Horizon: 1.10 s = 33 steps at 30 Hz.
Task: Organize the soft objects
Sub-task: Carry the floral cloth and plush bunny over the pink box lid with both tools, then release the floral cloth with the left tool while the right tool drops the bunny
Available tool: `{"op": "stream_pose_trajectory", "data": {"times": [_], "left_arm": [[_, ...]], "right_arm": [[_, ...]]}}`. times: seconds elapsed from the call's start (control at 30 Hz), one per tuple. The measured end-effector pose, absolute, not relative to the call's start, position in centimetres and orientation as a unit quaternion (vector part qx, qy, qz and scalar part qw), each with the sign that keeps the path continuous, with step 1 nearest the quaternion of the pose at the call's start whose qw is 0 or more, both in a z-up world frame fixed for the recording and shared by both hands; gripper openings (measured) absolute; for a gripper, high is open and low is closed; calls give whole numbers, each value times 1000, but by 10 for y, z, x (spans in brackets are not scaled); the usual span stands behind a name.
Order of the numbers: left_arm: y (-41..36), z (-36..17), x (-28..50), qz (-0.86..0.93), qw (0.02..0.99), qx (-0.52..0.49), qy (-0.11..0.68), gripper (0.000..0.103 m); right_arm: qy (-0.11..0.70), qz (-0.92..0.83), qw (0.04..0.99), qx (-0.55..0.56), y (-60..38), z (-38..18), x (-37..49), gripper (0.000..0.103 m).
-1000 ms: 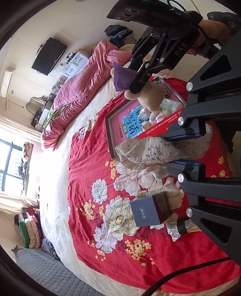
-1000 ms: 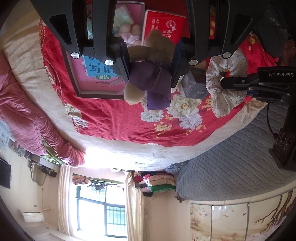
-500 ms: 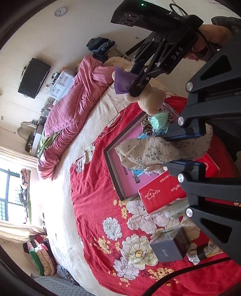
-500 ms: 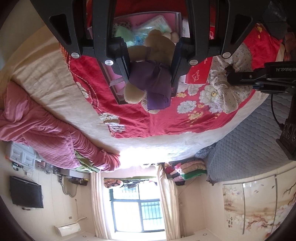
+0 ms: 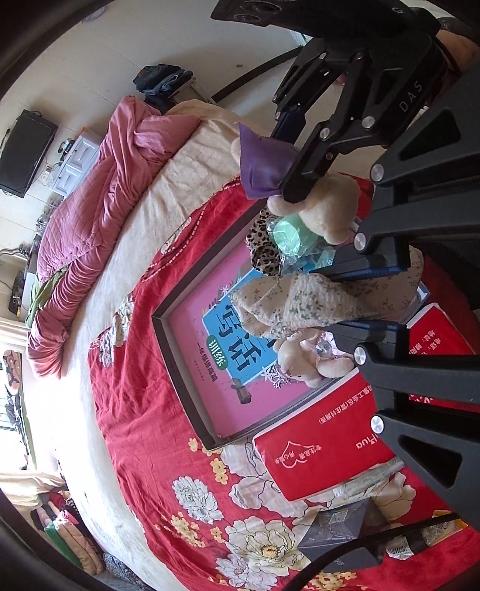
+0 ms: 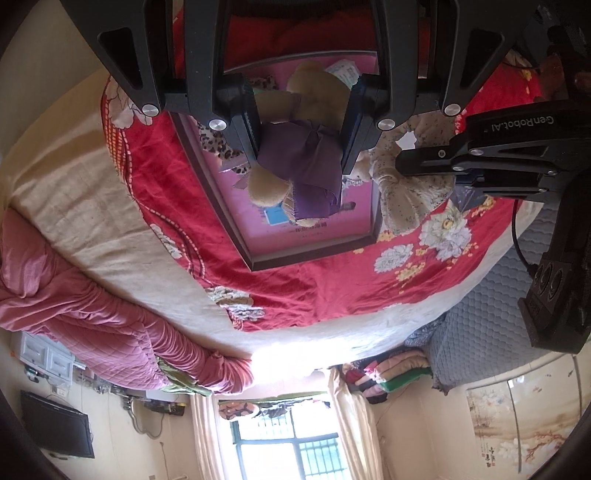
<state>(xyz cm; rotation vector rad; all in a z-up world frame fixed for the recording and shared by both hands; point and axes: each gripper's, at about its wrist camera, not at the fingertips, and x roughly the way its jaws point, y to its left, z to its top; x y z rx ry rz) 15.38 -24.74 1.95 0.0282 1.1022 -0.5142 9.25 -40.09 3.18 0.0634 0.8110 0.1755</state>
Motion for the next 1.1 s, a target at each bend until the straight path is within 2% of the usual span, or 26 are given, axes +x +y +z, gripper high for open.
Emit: {"op": "stream_pose_trajectory", "data": {"times": [0.6,1.03,1.1], "left_arm": [[-256,-18,173,-228,809,40,541,18],[-250,-27,181,-225,804,16,550,18],[-249,-28,182,-224,804,12,551,18]], "right_arm": [[459,114,881,-5,-375,-22,119,41],[452,94,886,-34,-370,-33,134,44],[449,89,888,-37,-371,-34,135,48]]}}
